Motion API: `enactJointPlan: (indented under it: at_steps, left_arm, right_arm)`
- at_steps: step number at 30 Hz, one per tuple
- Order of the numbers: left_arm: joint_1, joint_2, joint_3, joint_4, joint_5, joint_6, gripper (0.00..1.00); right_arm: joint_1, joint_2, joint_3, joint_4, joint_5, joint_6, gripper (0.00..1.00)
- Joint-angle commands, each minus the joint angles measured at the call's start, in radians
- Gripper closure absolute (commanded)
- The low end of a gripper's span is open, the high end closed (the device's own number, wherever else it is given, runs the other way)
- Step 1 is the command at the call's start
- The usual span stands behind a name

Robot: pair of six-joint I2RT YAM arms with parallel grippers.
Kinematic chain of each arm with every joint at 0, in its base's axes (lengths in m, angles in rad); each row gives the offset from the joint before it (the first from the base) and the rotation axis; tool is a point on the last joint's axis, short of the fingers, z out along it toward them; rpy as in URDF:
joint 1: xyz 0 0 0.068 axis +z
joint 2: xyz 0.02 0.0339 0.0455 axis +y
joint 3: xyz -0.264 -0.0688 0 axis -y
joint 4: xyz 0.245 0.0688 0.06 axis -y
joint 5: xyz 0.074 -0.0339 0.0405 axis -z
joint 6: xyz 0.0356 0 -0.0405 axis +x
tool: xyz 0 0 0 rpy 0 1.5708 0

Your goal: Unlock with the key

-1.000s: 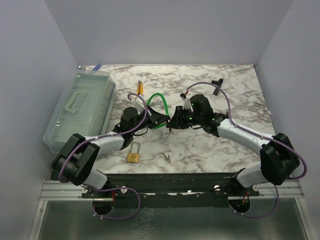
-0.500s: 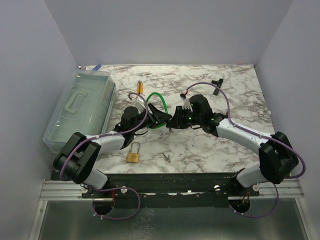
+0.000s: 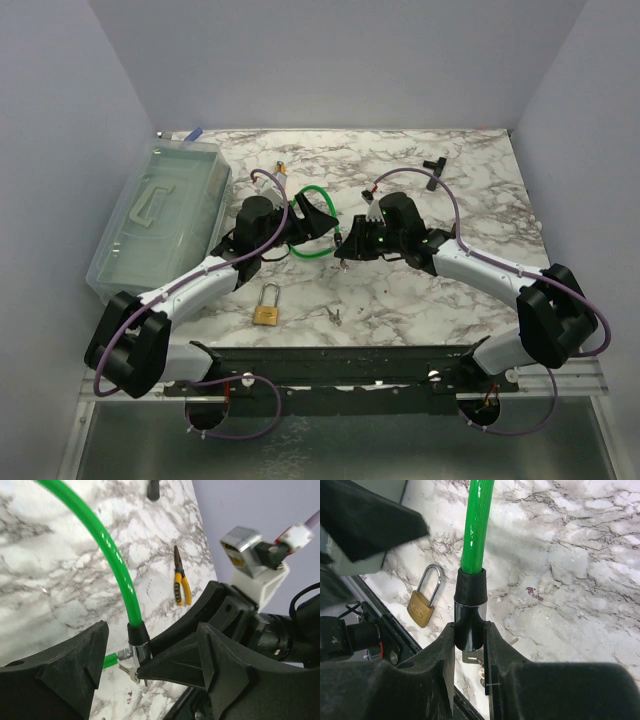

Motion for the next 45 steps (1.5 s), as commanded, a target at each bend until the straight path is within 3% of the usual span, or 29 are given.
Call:
enactJointPlan:
  at_steps: [1,4,7,12,17,26,41,45]
  left_arm:
    - [0.006,-0.102,0.086,-0.287,-0.141,0.216,0.25]
    - [-0.001,-0.14,0.101,-0.38,-0.206,0.313,0.28]
    - [-0.067,-0.165,0.102,-0.443,-0.375,0.412,0.29]
    - [-0.141,-0.21,0.021,-0.378,-0.488,0.572,0.36]
    - [-0.196,-0.196,-0.053,-0.309,-0.407,0.762,0.37]
    - [-0.232,-0.085,-0.019,-0.296,-0.263,0.999,0.36]
    - [-0.252,0.071,0.002,-0.158,-0.223,1.148,0.47]
    - [-0.26,0.092,0.009,-0.128,-0.231,1.19,0.54]
  right_arm:
    - [0.005,-0.029,-0.016,0.003,0.064,0.009,0.99]
    - [0.005,-0.034,-0.018,-0.002,0.076,0.004,1.0]
    - [0.005,-0.035,-0.019,-0.005,0.083,-0.003,1.0]
    - [0.005,-0.037,-0.011,-0.026,0.099,-0.016,0.99]
    - [0.005,-0.033,-0.018,-0.029,0.093,-0.025,0.99]
    - [0.003,-0.054,-0.043,-0.018,0.076,-0.036,1.0]
    - [0.001,-0.061,-0.049,-0.017,0.037,-0.046,1.0]
    - [0.001,-0.066,-0.053,-0.018,0.035,-0.046,1.0]
